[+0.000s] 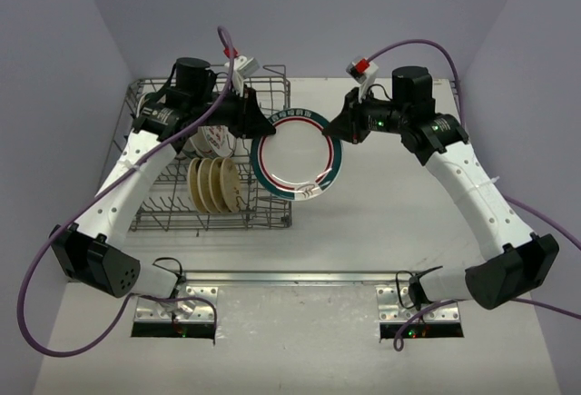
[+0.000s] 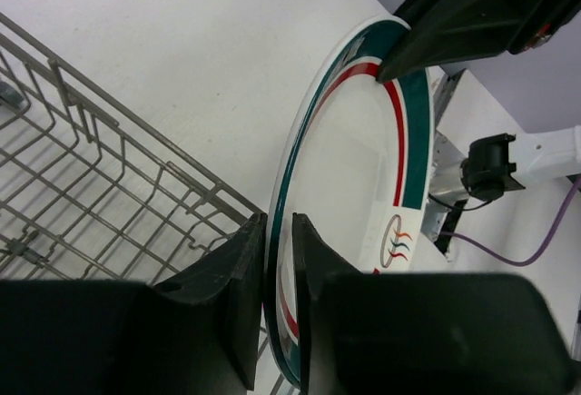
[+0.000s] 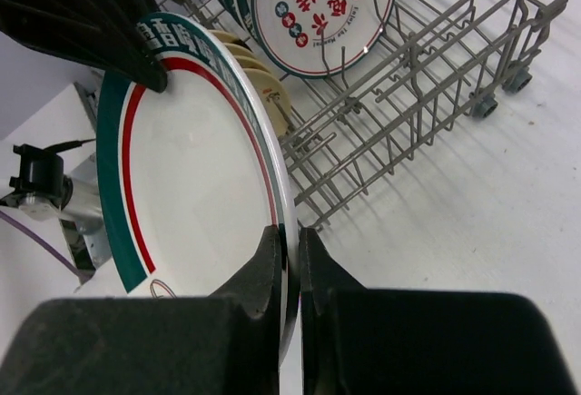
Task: Unload the plates from the dish rack
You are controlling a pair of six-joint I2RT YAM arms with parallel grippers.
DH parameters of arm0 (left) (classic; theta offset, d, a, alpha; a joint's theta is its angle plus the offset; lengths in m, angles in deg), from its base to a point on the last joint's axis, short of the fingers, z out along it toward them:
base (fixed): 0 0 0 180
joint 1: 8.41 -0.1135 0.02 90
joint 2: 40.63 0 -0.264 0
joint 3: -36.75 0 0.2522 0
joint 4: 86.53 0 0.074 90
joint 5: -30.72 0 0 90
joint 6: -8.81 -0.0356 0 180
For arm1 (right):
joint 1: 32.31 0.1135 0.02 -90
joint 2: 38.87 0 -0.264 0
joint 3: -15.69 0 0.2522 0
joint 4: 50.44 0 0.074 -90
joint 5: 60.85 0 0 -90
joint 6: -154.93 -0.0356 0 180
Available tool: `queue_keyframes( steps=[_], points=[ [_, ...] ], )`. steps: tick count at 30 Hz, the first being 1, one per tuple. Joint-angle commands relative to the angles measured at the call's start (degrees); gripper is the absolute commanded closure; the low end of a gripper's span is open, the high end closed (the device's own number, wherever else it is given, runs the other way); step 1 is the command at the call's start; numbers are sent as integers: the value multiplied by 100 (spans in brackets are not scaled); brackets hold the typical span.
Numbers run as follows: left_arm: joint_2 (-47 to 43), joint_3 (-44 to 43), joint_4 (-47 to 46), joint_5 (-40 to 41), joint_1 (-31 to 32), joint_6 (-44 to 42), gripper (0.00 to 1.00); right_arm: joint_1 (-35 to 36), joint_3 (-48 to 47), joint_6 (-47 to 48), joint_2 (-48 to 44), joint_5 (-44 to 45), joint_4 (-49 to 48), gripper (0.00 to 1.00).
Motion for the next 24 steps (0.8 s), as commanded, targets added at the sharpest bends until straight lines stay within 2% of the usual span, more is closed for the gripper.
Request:
queue_keyframes(
  steps=[1, 2, 5, 7, 12, 17, 24],
  points=[
    [-173, -465, -341, 529, -16, 67, 30, 41, -94, 181, -1, 655, -45, 100],
    [-206, -546, -331, 870, -16, 28, 16, -4, -115, 105, -1, 761, -45, 100],
    [-264, -775, -291, 1787, -17, -19, 0, -281, -130, -144, 56, 889, -75, 100],
    [-251, -1099, -218, 2803, -25, 20, 0, -810, -164, -601, 183, 919, -192, 100],
    [-78, -1736, -57, 4190, -60, -62, 0, -1978, -295, -1411, 703, 1245, -392, 100],
    [435, -2077, 285, 5286, -129, 119, 0, -2224, -496, -1793, 1552, 1514, -578, 100],
    [841, -1887, 333, 5636, -208, 185, 0, -2220, -1034, -2184, 3131, 1207, -1016, 100]
  ],
)
